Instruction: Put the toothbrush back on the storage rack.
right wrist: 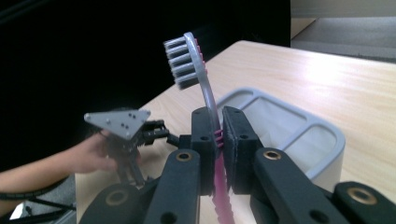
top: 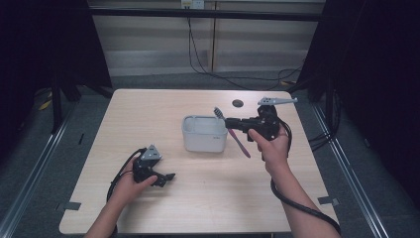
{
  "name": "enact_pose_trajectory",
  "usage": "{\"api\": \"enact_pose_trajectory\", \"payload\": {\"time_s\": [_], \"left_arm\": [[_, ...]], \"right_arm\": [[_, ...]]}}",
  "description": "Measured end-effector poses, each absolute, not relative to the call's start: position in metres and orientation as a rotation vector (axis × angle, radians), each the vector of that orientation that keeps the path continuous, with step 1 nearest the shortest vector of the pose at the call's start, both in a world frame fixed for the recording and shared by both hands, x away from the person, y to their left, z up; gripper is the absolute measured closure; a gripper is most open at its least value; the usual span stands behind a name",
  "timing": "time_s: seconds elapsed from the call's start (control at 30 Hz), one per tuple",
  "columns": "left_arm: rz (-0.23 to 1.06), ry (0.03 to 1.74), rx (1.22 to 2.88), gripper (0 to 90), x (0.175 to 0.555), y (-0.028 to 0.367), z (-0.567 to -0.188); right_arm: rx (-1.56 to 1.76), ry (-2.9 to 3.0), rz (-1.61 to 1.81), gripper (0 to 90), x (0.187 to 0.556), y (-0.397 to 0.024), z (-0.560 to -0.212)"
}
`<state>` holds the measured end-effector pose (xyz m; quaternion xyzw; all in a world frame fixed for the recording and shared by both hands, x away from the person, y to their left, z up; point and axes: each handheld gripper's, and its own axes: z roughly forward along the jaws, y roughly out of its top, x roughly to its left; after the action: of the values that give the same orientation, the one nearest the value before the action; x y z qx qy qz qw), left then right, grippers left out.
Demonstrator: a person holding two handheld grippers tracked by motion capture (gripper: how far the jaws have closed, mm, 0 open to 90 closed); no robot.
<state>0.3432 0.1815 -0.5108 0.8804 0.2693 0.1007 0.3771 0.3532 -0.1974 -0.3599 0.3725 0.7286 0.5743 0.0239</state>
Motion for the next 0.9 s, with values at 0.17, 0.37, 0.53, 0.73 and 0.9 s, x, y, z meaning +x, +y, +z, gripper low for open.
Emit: {"api": "enact_pose_trajectory", "payload": {"time_s": [0.17, 0.37, 0.53, 0.73, 0.9], "left_arm": [[0.261, 0.681, 2.259, 9.3, 0.343, 0.182, -0.511], [0.258, 0.690, 2.248, 9.4, 0.343, 0.182, -0.511], [0.269, 0.687, 2.249, 9.5, 0.343, 0.182, -0.511], [0.273, 0.694, 2.245, 9.8, 0.340, 0.182, -0.511], [0.267, 0.698, 2.242, 9.7, 0.340, 0.182, -0.511]], "right_arm": [[1.145, 2.228, 1.807, 83.7, 0.359, -0.196, -0.352], [1.119, 2.196, 1.842, 83.7, 0.367, -0.191, -0.339], [1.135, 2.159, 1.887, 83.7, 0.373, -0.193, -0.339], [1.146, 2.123, 1.919, 83.7, 0.378, -0.195, -0.338], [1.138, 2.087, 1.953, 83.6, 0.379, -0.194, -0.335]]}}
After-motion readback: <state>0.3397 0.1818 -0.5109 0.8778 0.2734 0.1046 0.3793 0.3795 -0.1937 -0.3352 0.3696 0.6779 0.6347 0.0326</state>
